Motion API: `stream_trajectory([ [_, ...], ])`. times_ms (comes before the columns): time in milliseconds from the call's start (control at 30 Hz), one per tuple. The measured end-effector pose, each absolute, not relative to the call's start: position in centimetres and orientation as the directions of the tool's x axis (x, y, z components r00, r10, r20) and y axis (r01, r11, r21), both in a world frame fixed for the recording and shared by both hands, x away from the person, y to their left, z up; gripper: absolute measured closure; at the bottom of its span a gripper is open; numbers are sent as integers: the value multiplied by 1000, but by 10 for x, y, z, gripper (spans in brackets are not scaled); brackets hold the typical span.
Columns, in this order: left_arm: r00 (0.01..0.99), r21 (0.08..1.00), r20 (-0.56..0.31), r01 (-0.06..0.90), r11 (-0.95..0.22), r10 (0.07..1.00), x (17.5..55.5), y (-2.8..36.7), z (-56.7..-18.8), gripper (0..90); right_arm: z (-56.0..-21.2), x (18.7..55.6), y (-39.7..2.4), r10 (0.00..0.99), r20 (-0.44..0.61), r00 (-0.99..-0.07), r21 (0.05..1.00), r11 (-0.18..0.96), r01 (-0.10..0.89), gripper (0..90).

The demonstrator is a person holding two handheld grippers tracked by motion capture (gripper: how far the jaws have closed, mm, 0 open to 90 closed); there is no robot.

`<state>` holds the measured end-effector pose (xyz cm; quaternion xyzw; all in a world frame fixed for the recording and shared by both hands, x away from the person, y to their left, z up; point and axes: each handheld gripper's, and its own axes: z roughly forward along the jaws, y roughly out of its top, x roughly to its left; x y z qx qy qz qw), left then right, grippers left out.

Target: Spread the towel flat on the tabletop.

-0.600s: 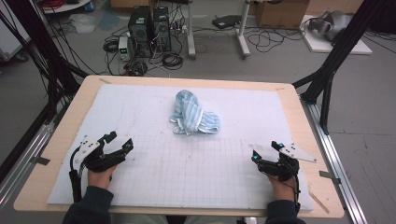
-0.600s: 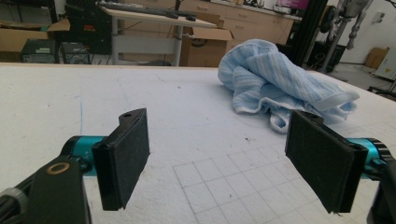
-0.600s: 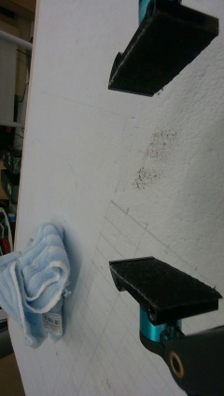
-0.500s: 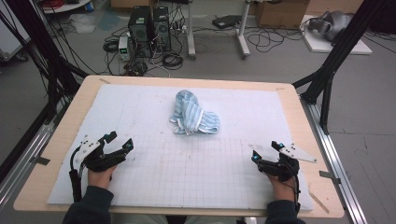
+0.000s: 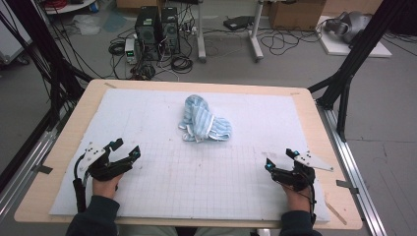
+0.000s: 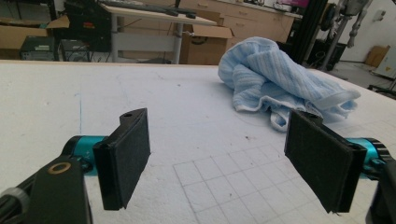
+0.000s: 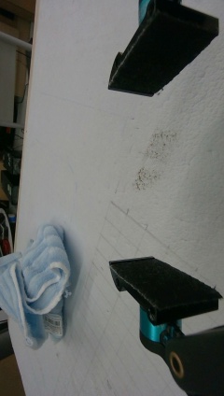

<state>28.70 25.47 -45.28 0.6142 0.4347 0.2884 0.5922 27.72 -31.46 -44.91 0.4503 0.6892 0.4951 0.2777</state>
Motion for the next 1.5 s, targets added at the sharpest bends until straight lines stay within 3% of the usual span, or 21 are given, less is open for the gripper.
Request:
stream_trajectory([
  [667,473,967,-184,245,72,862,294,253,-450,224,-449,275,-315,896,65,-439,938,94,333,110],
  [967,555,969,-193,237,69,809,312,227,-421,222,-449,274,-316,892,65,-448,943,92,320,110],
  [1267,591,975,-138,221,5,795,329,210,-398,223,-449,274,-316,894,67,-443,945,86,317,110],
  [1500,615,976,-142,217,6,775,342,192,-392,225,-449,274,-316,893,66,-445,946,86,313,110],
])
